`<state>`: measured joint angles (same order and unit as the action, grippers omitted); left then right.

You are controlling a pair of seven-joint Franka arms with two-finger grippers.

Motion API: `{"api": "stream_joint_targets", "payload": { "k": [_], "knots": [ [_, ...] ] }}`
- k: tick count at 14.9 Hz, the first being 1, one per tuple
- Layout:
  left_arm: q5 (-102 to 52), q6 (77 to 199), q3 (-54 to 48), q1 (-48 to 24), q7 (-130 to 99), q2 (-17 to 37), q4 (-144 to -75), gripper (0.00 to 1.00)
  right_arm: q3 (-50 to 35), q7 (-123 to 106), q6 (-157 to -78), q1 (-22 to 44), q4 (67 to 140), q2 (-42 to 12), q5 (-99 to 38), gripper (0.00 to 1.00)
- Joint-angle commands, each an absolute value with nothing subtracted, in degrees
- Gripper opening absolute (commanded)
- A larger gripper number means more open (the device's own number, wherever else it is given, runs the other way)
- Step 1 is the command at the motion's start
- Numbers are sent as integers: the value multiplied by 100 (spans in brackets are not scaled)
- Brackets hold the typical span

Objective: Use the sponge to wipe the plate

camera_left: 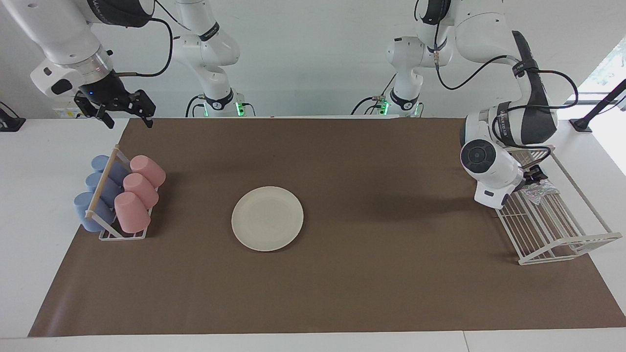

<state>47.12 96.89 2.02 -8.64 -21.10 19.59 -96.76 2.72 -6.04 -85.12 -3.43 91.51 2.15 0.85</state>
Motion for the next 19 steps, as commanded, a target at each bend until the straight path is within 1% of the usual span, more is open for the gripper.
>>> {"api": "stream_joint_targets", "payload": {
  "k": [1,7,10,12,14,15,16,19],
  "knots": [
    [4808,9422,246,-958,-2145,2021,-9492,1,229,-598,-8499,-352,9141,255,211,100],
    [4755,9369,229,-958,-2118,1978,-9352,0,229,-572,-8499,-360,9141,264,202,100],
    [4624,9186,167,-958,-2048,1785,-9273,0,229,-371,-8508,-386,9149,264,202,100],
    [4011,8721,132,-958,-1908,1670,-8809,0,229,199,-8482,-413,9176,272,185,100],
    [3404,7958,80,-975,-1671,1661,-8116,0,229,614,-8473,-413,9176,272,141,100],
    [3140,7702,-25,-976,-1644,1661,-7895,0,237,676,-8473,-422,9184,281,123,100],
    [2816,7482,-52,-976,-1652,1626,-7753,0,255,790,-8473,-422,9219,290,114,100],
    [973,7260,61,-862,-1731,986,-7673,0,264,1710,-8464,-422,9237,299,105,100]
  ]
}}
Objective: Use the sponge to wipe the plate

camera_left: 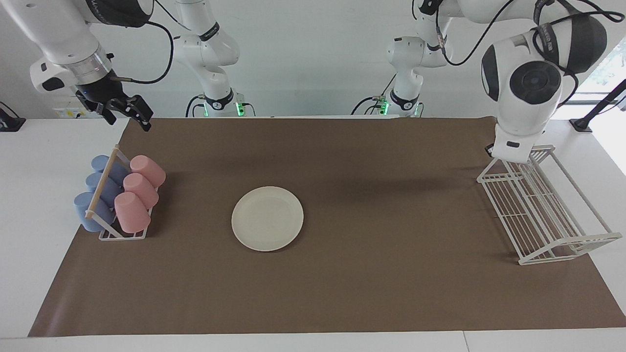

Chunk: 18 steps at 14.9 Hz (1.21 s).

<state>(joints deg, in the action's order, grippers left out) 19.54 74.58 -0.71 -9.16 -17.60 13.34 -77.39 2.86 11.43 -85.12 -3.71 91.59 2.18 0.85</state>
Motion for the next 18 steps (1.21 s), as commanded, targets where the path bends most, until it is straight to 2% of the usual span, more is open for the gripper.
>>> {"api": "stream_joint_targets", "payload": {
  "k": [1,4,6,8,11,14,15,18],
  "knots": [
    [332,7216,157,-748,-1810,836,-7673,0,255,2071,-8455,-422,9263,325,79,100],
    [-1234,7277,176,-625,-2258,598,-7682,0,264,3395,-8464,-422,9491,447,-428,100],
    [-2542,7452,176,-397,-2268,397,-7935,0,272,4512,-8473,-474,9798,614,-1191,100],
    [-3319,7960,176,-352,-2259,46,-8688,0,281,4877,-8577,-562,10220,834,-1922,100],
    [-4391,9329,167,-430,-1884,-797,-10453,0,281,5446,-8754,-562,10423,923,-2397,100],
    [-5420,10201,149,-632,-1242,-1553,-11843,0,264,6518,-9095,-501,10695,1072,-3091,100],
    [-5727,10439,149,-772,-987,-1791,-12222,0,211,6774,-9166,-475,10722,1090,-3250,100],
    [-5994,10808,141,-1185,-188,-2143,-12803,0,114,6882,-9211,-81,10714,1090,-3270,100]
  ]
}}
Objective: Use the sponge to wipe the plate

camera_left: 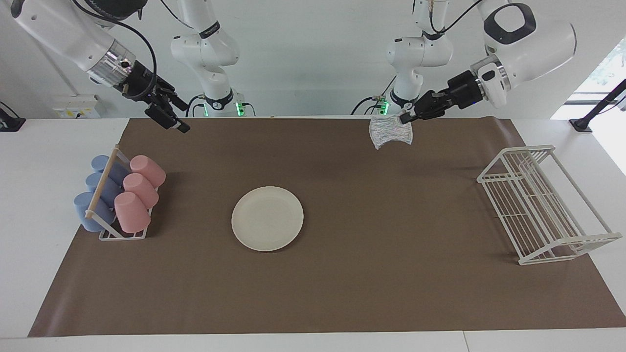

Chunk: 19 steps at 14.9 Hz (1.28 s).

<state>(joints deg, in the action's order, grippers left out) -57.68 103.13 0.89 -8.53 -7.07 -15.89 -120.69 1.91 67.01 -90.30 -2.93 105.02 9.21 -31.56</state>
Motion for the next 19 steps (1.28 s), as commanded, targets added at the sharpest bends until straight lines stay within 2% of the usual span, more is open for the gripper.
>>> {"api": "stream_joint_targets", "payload": {
  "k": [1,3,6,11,16,19],
  "knots": [
    [-6246,11063,141,-1308,-11,-2310,-13093,0,106,6917,-9437,165,10749,1090,-3261,100],
    [-6862,11363,123,-1511,358,-2618,-13569,0,97,8060,-10174,911,10968,1116,-3261,100],
    [-7459,11435,132,-1758,938,-2646,-13859,0,70,9533,-11159,1790,10995,1090,-3252,100],
    [-8295,11479,132,-2162,1922,-2575,-14228,0,70,11045,-11935,2784,11223,1099,-3243,100],
    [-8902,11408,132,-2180,2399,-2452,-14335,0,-9,11391,-11918,2918,11452,1151,-3226,100],
    [-9043,11382,132,-2197,2426,-2417,-14326,0,-176,11487,-12127,3076,11864,1292,-3226,100]
  ]
}}
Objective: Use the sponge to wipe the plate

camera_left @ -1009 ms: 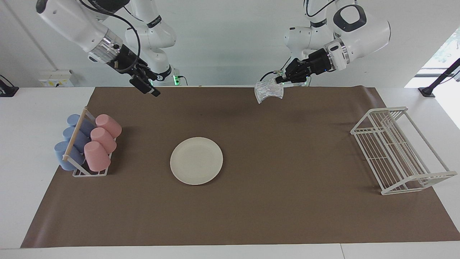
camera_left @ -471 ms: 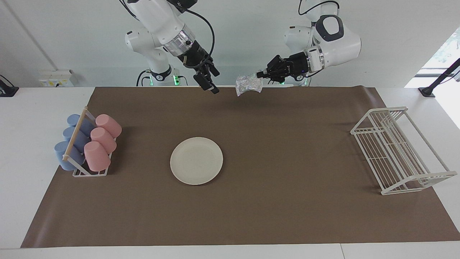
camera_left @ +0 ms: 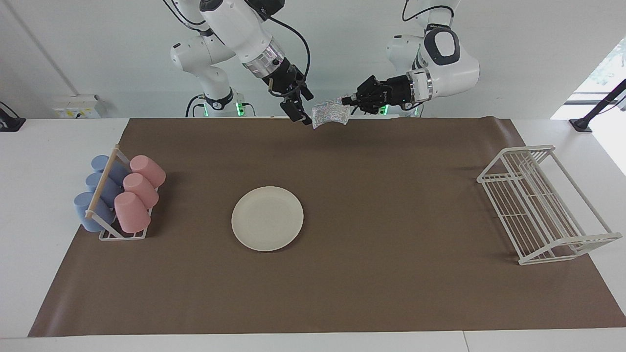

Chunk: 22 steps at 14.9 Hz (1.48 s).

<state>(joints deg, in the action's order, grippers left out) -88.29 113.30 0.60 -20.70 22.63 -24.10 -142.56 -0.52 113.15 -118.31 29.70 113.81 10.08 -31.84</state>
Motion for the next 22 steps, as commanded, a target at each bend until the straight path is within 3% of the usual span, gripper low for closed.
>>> {"api": "stream_joint_targets", "payload": {
  "k": [1,7,9,13,14,21,22],
  "knots": [
    [-9148,11373,132,-2215,2469,-2382,-14317,0,-193,11496,-12373,3207,11961,1292,-3226,100],
    [-9149,11303,141,-2215,2487,-2373,-14309,0,-202,11628,-12682,3454,12023,1169,-3226,97],
    [-9149,11311,123,-2224,2487,-2373,-14309,0,-202,11619,-12762,3454,12024,1169,-3226,76],
    [-9141,11329,123,-2224,2487,-2364,-14309,0,-211,11584,-12788,3463,12023,1160,-3226,4],
    [-9141,11338,114,-2224,2487,-2364,-14300,0,-220,11575,-12788,3463,12023,1151,-3226,0],
    [-9053,11382,62,-2224,2479,-2364,-14300,2,-220,11523,-12779,3463,12015,1134,-3226,0],
    [-8966,11382,44,-2215,2374,-2373,-14282,73,-220,11522,-12779,3463,12015,1134,-3226,0]
  ]
}}
